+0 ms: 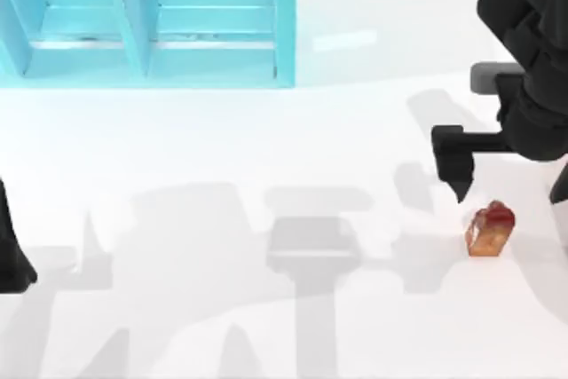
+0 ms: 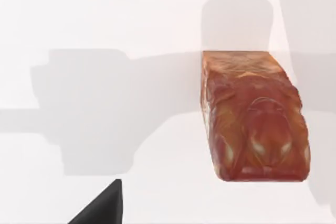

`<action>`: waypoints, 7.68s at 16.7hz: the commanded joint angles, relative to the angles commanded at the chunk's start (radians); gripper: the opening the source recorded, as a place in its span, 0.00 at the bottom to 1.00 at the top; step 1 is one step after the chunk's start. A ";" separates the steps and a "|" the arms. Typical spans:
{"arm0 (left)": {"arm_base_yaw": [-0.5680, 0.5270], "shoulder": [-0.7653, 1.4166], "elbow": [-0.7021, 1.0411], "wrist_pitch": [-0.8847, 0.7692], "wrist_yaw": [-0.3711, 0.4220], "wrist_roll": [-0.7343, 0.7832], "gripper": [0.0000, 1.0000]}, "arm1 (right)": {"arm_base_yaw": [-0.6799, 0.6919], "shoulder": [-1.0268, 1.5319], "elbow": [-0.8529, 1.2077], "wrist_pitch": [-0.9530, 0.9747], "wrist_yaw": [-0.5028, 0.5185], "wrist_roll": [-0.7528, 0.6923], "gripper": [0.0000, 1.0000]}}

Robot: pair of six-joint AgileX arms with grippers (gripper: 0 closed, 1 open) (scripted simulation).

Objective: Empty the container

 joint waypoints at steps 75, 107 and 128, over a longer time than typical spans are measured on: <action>0.000 0.000 0.000 0.000 0.000 0.000 1.00 | -0.767 0.282 0.631 -0.358 -0.001 -0.794 0.00; 0.000 0.000 0.000 0.000 0.000 0.000 1.00 | 0.210 0.119 0.131 -0.010 -0.003 0.199 0.00; 0.000 0.000 0.000 0.000 0.000 0.000 1.00 | 0.213 0.164 0.010 0.156 -0.002 0.202 0.53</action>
